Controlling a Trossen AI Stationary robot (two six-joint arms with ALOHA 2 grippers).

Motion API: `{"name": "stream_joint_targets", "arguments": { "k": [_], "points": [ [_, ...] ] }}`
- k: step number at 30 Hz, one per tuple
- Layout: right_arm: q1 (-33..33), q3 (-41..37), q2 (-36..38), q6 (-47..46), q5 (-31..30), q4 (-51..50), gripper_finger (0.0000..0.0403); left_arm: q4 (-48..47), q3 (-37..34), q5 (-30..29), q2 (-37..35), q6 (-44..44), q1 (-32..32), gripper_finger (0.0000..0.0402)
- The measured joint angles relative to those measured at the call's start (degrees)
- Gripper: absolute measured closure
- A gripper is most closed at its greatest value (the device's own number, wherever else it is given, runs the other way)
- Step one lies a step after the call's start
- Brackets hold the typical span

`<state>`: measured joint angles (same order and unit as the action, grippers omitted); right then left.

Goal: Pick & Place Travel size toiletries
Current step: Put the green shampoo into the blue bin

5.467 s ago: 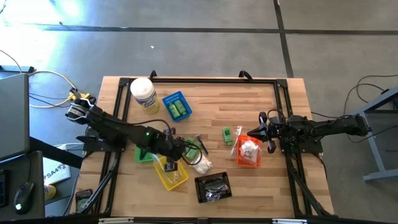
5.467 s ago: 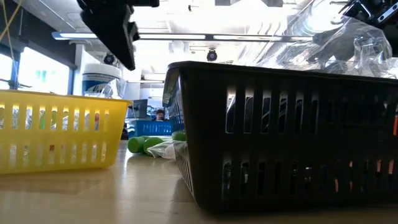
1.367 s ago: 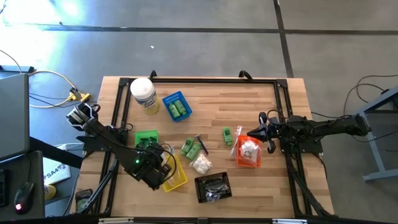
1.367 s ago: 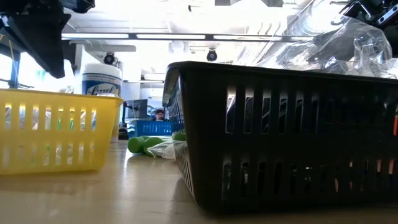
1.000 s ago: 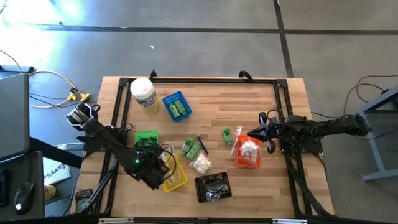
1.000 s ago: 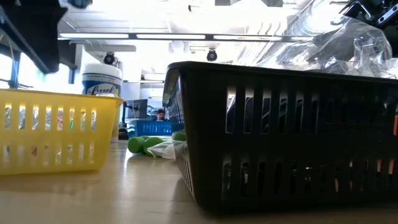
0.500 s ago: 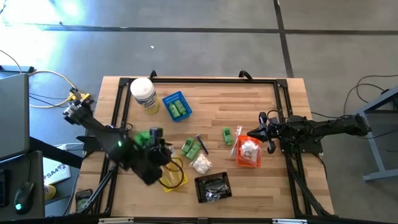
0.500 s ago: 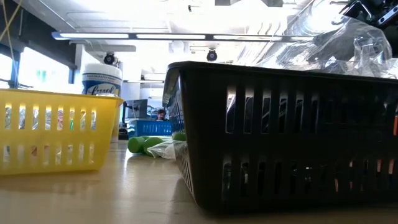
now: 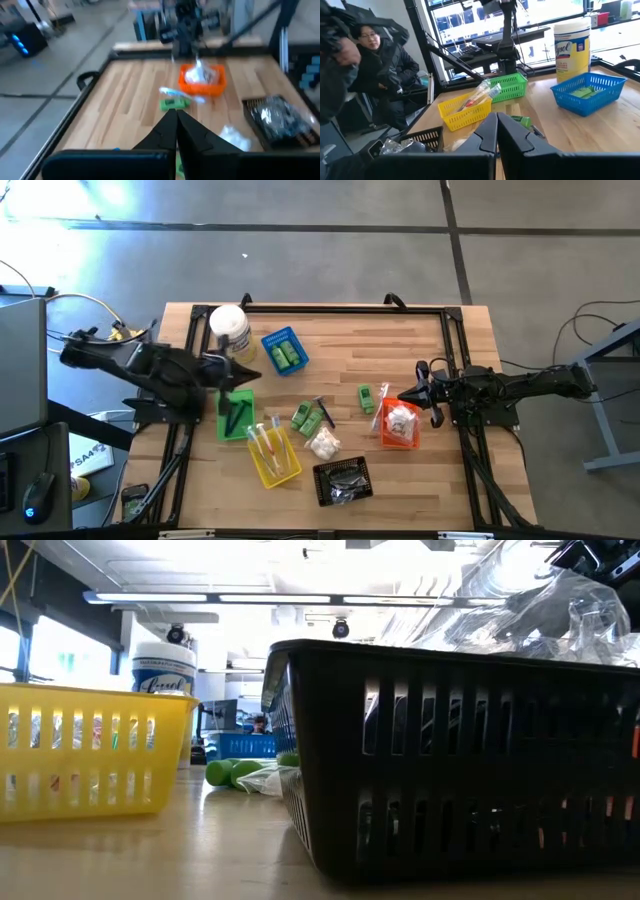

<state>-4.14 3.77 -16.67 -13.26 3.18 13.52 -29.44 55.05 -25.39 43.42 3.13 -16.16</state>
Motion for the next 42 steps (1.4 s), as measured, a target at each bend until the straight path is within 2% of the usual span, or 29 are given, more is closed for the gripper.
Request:
{"name": "stream_joint_targets", "arguments": {
  "k": [6,10,12,15,20,25,32,39,42],
  "points": [
    [0.0,0.0,0.0,1.7,0.0,1.4,0.0401,11.5,-17.0,-0.3,-13.0,-3.3,0.4,0.0401],
    [0.0,0.0,0.0,2.8,0.0,4.5,0.0401,17.7,-23.8,-3.3,-15.4,-6.4,0.4,0.0401],
    [0.0,0.0,0.0,3.5,-0.1,7.2,0.0401,19.5,-26.0,-0.7,-16.3,-8.9,0.4,0.0401],
    [0.0,0.0,0.0,4.5,-1.0,12.1,0.0401,20.4,-28.1,6.1,-17.3,-10.3,0.4,0.0401],
    [0.0,0.0,0.0,8.1,-3.8,18.0,0.0401,18.2,-28.8,8.1,-19.5,-7.5,0.4,0.0401],
    [0.0,0.0,0.0,12.4,-3.5,18.8,0.0401,17.2,-30.1,8.4,-22.9,-6.8,0.4,0.0401],
    [0.0,0.0,0.0,13.6,-1.5,16.0,0.0401,27.5,-39.6,7.1,-26.7,-9.2,0.4,0.0401],
    [0.0,0.0,-1.8,9.5,-1.7,11.3,0.0401,27.2,-40.9,6.3,-28.0,-9.2,0.5,0.0401],
    [0.0,0.0,-3.8,7.5,-4.9,9.8,0.0401,23.9,-41.0,6.3,-27.9,-8.8,0.5,0.0401]
  ]
}}
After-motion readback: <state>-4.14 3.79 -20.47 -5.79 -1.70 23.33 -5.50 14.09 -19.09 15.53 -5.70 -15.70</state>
